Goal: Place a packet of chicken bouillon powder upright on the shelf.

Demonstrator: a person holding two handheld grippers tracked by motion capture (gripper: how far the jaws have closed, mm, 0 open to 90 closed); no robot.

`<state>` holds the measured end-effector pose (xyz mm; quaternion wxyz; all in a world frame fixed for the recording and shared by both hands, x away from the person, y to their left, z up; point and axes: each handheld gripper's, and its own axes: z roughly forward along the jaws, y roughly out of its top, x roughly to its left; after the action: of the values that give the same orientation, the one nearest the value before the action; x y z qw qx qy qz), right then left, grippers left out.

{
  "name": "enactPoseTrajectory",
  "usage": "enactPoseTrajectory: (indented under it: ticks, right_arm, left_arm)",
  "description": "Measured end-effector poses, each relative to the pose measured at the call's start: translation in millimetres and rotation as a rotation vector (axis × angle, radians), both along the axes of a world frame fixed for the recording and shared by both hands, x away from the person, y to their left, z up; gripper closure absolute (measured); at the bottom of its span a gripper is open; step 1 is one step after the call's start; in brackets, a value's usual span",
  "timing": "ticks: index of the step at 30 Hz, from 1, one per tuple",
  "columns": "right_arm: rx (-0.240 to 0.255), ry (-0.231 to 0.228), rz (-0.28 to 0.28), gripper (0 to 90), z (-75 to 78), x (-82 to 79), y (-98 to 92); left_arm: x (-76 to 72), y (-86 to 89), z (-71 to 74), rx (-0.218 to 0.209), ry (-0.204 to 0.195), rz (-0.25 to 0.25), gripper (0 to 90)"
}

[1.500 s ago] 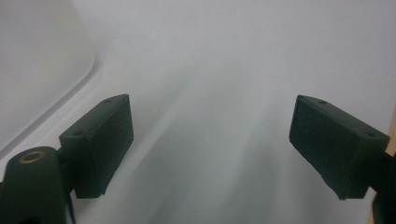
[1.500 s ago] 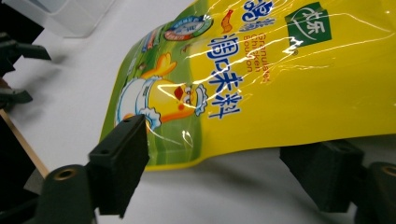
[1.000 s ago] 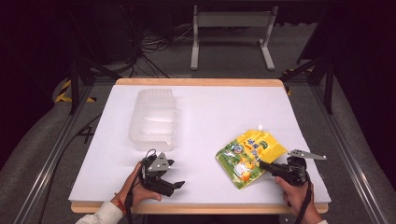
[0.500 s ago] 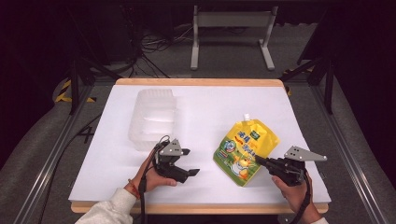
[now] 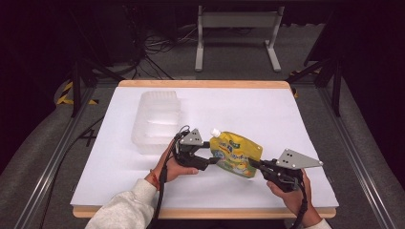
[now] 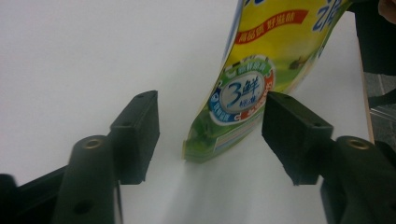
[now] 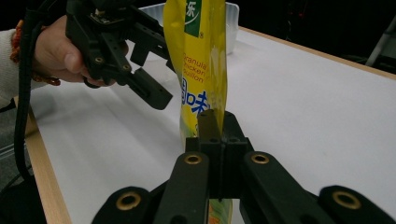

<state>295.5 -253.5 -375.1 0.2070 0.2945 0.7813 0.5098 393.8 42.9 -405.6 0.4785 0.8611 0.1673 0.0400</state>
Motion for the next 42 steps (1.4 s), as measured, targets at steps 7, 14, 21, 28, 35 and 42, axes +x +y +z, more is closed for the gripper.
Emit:
enactPoseTrajectory:
  ticks: [7, 14, 21, 28, 35, 42]
  right_arm:
    - [-0.02, -0.026, 0.01, 90.0, 3.6, 1.9, 11.6]
    - [0.003, -0.04, -0.005, 90.0, 7.6, 9.8, 15.9]
    - [0.022, -0.049, -0.013, 90.0, 12.5, 18.6, 23.3]
    - [0.028, -0.071, 0.002, 90.0, 20.1, 24.6, 36.1]
    - [0.017, -0.097, 0.026, 90.0, 31.6, 38.3, 55.5]
    - [0.003, -0.116, 0.056, 90.0, 39.1, 47.5, 74.3]
  left_arm:
    - [-2.9, 4.2, 5.4, 0.005, -0.042, 0.009, 65.4]
    - [-5.1, 15.0, 16.0, -0.015, -0.076, 0.065, 79.8]
    - [-6.9, 21.3, 24.8, 0.005, -0.121, 0.118, 82.2]
    - [-7.2, 31.2, 35.7, 0.013, -0.163, 0.181, 81.9]
    - [-4.1, 47.0, 44.7, 0.011, -0.196, 0.246, 81.9]
    - [-1.7, 64.2, 48.9, -0.003, -0.198, 0.289, 81.7]
